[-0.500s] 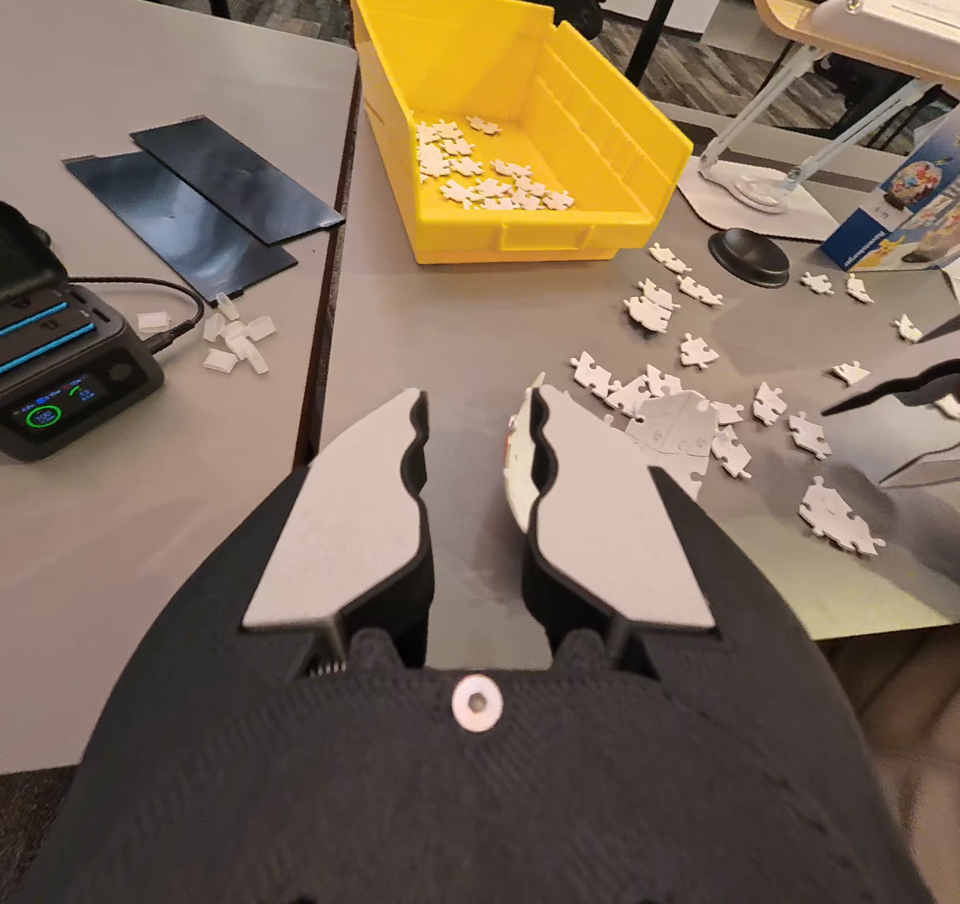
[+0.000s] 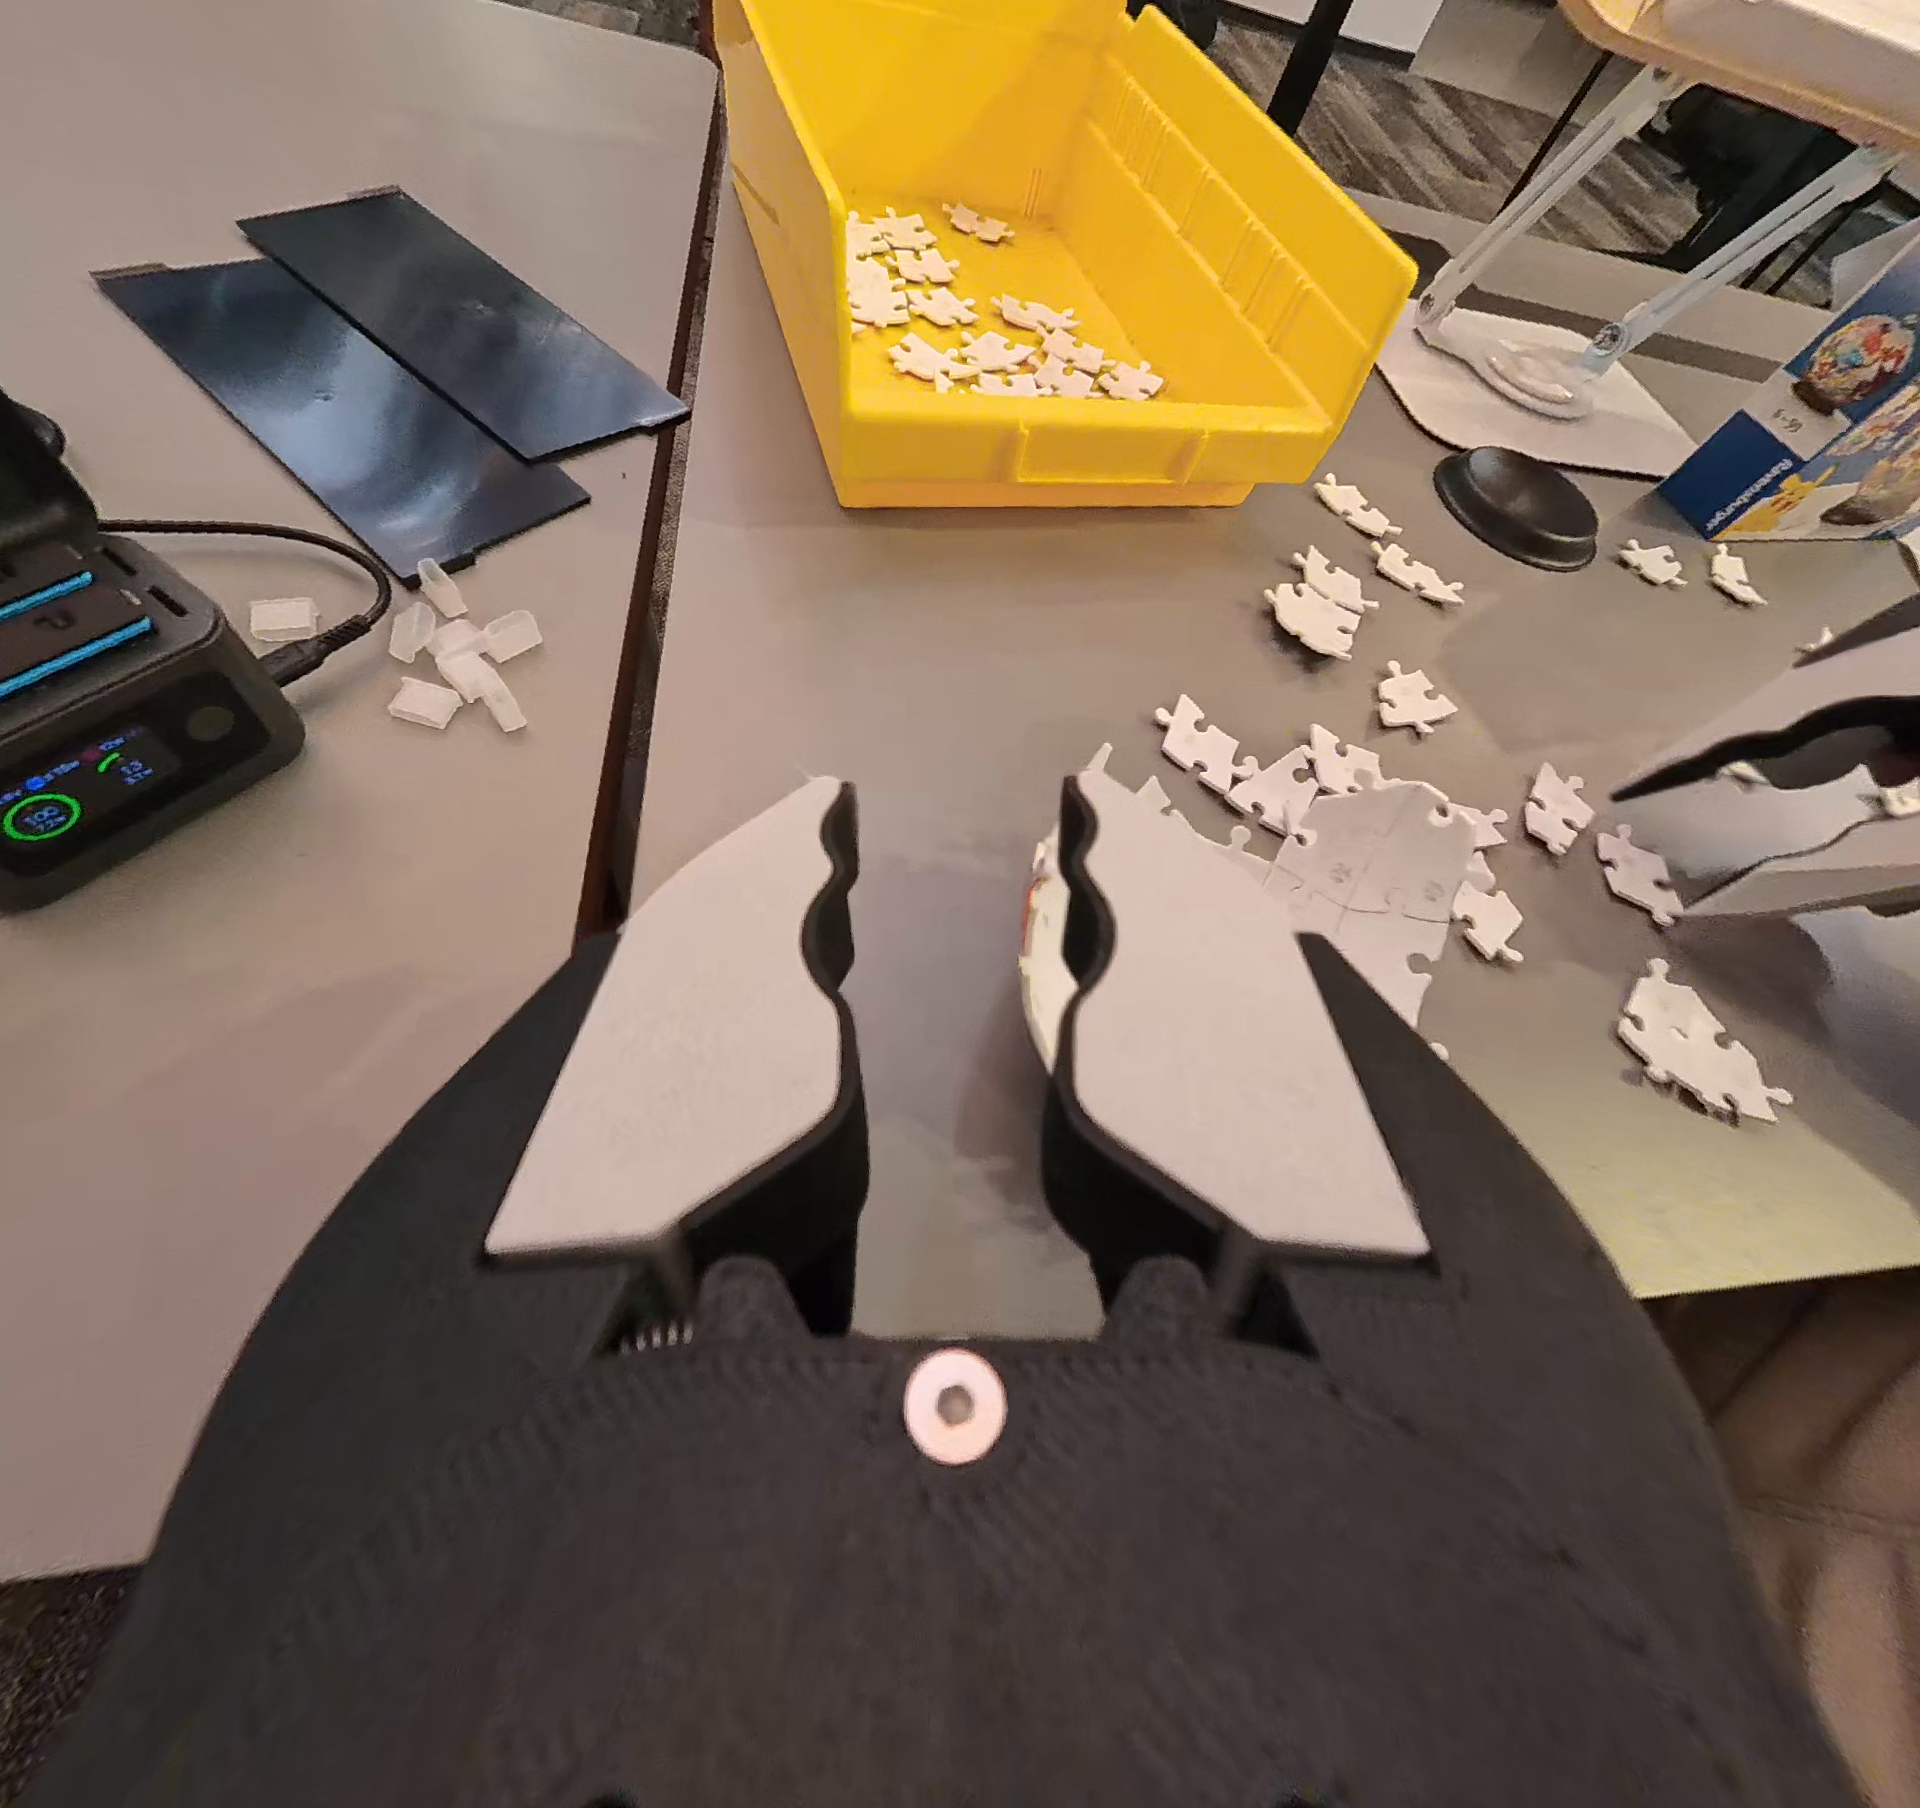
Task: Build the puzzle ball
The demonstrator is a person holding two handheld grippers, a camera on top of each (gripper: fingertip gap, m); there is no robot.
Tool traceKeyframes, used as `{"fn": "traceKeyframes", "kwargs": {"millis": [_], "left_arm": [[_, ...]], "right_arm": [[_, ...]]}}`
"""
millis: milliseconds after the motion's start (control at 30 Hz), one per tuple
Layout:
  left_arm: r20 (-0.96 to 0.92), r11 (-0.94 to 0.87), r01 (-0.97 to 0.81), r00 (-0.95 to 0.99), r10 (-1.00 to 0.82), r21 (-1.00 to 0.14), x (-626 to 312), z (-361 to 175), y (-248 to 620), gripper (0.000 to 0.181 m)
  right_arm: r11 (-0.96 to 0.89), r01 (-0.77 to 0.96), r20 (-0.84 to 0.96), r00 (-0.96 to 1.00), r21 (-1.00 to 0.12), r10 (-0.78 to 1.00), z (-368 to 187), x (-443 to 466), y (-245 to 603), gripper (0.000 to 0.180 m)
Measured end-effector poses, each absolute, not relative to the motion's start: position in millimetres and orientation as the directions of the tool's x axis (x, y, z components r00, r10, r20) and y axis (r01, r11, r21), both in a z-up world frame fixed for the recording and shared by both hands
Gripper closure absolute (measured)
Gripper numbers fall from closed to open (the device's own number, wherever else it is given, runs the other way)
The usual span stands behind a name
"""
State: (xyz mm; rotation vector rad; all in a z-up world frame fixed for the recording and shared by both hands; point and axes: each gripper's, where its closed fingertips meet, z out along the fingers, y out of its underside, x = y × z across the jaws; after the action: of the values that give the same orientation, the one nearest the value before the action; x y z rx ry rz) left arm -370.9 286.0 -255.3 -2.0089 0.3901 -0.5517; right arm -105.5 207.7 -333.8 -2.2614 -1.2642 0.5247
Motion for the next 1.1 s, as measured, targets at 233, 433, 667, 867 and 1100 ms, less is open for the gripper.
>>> {"fn": "traceKeyframes", "kwargs": {"millis": [233, 433, 667, 867, 1100], "left_arm": [[0.239, -0.488, -0.041, 0.834, -0.497, -0.872, -372, -259, 288, 0.143], [0.235, -0.484, -0.040, 0.837, -0.493, -0.874, -375, -258, 288, 0.142], [0.255, -0.494, -0.025, 0.832, -0.492, -0.869, -375, -260, 290, 0.142], [0.253, -0.506, -0.039, 0.831, -0.495, -0.862, -371, -265, 291, 0.141], [0.245, -0.500, -0.037, 0.839, -0.485, -0.865, -376, -263, 292, 0.141]], "right_arm": [[-0.448, 0.642, -0.132, 0.478, -0.622, 0.868, -324, -125, 222, 0.132], [-0.365, 0.711, -0.070, 0.408, -0.600, 0.910, -324, -151, 236, 0.129], [-0.449, 0.633, -0.117, 0.494, -0.631, 0.861, -316, -112, 264, 0.133], [-0.371, 0.667, -0.147, 0.368, -0.646, 0.918, -312, -174, 244, 0.140], [-0.370, 0.717, -0.101, 0.389, -0.590, 0.916, -341, -218, 251, 0.153]]}}
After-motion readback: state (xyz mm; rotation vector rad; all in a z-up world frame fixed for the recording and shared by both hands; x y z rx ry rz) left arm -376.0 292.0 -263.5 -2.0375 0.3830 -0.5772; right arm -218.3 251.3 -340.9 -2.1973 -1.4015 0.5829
